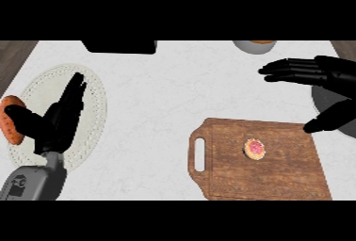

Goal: Pick the cupcake from the cutting board and place it in the pan

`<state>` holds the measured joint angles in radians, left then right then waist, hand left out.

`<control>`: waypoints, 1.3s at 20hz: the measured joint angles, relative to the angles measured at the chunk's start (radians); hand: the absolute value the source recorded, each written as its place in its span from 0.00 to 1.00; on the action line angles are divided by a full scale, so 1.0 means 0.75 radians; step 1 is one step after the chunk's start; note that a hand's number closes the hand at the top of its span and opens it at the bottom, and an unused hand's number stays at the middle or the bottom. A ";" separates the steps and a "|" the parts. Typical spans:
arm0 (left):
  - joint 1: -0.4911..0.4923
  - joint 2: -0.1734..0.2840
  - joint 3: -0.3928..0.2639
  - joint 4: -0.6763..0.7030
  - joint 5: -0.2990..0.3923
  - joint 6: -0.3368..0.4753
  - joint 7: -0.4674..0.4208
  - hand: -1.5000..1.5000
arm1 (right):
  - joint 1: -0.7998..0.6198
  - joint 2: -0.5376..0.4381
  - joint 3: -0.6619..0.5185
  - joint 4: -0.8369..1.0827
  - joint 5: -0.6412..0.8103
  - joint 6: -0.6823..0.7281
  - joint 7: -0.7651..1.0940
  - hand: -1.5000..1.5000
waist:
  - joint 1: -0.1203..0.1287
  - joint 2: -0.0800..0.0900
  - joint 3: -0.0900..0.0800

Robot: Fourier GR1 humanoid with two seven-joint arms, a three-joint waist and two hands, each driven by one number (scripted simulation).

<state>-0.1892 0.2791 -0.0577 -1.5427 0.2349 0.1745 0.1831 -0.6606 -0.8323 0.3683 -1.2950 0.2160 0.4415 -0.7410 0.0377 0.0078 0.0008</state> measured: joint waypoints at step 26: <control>0.044 -0.015 0.079 -0.046 -0.040 -0.029 0.031 0.50 | 0.103 -0.074 0.320 -0.348 0.799 -0.088 0.052 0.00 | -0.052 -0.013 -0.001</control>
<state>-0.1565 0.2676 0.0015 -1.5771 0.2051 0.1524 0.2061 -0.5835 -0.8880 0.6084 -1.5563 0.8150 0.3757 -0.7024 -0.0012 -0.0016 -0.0003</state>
